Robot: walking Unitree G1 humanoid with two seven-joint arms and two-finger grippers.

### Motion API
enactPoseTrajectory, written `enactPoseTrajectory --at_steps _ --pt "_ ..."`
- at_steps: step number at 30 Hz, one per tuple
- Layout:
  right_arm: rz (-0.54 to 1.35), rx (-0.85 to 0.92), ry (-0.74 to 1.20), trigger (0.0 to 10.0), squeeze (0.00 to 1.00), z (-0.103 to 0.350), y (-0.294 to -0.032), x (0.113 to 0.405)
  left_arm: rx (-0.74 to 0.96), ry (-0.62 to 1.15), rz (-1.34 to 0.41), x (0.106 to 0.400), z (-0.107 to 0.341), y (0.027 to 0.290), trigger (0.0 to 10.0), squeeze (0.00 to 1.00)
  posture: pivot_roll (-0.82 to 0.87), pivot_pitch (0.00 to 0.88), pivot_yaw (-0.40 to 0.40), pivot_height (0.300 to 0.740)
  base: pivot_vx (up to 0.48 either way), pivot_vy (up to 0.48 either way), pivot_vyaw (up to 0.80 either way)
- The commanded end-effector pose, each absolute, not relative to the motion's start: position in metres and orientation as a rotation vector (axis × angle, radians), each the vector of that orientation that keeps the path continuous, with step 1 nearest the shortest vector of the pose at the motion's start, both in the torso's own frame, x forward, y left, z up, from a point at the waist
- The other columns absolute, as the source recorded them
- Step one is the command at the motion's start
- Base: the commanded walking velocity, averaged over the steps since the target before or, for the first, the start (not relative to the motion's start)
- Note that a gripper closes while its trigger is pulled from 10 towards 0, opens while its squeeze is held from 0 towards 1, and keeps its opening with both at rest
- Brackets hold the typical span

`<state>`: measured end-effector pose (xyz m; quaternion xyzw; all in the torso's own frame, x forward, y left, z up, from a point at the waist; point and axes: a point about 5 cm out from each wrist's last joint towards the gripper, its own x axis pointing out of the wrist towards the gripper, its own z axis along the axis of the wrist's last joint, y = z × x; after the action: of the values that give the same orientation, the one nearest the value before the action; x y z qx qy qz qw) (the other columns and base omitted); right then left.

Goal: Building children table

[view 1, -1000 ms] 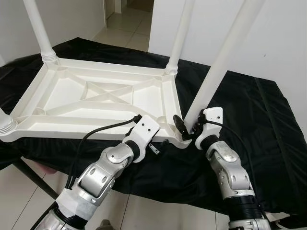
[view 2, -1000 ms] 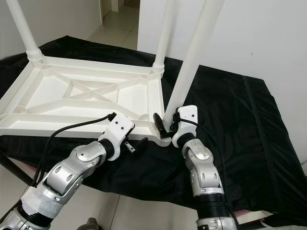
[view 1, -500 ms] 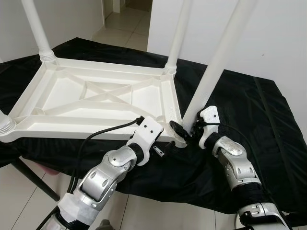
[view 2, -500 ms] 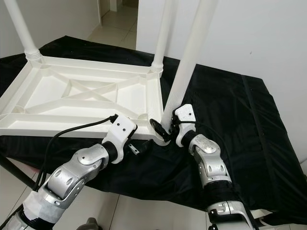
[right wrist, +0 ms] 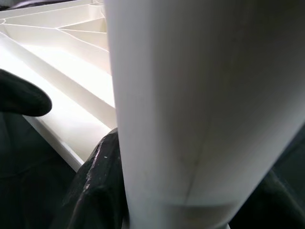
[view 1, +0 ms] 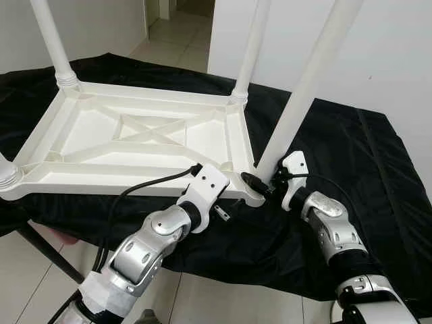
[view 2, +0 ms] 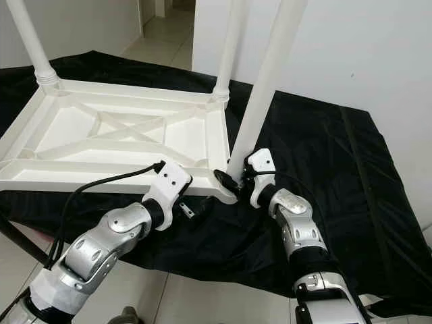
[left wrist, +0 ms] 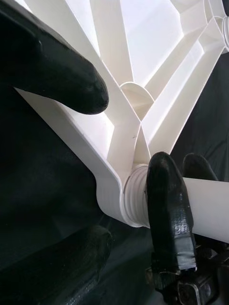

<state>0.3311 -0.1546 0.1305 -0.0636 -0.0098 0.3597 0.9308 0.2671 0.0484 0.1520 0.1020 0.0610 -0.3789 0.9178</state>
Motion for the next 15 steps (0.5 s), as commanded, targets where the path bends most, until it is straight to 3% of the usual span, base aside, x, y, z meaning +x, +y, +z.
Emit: enactPoseTrajectory --at_steps 1,13,15 --pt "0.680 -0.163 0.019 10.0 0.00 0.123 -0.154 0.331 0.205 0.141 -0.945 0.259 0.152 0.039 10.0 0.00 0.16 0.021 -0.096 0.740 0.000 0.000 0.00" --pt "0.519 -0.111 -0.009 10.0 0.00 0.127 -0.144 0.326 0.201 0.144 -0.956 0.257 0.151 0.037 10.0 0.00 0.15 0.026 -0.098 0.740 0.000 0.000 0.00" --pt "0.419 -0.067 -0.007 10.0 0.00 0.127 -0.144 0.325 0.201 0.144 -0.959 0.257 0.150 0.036 10.0 0.00 0.15 0.026 -0.099 0.740 0.000 0.000 0.00"
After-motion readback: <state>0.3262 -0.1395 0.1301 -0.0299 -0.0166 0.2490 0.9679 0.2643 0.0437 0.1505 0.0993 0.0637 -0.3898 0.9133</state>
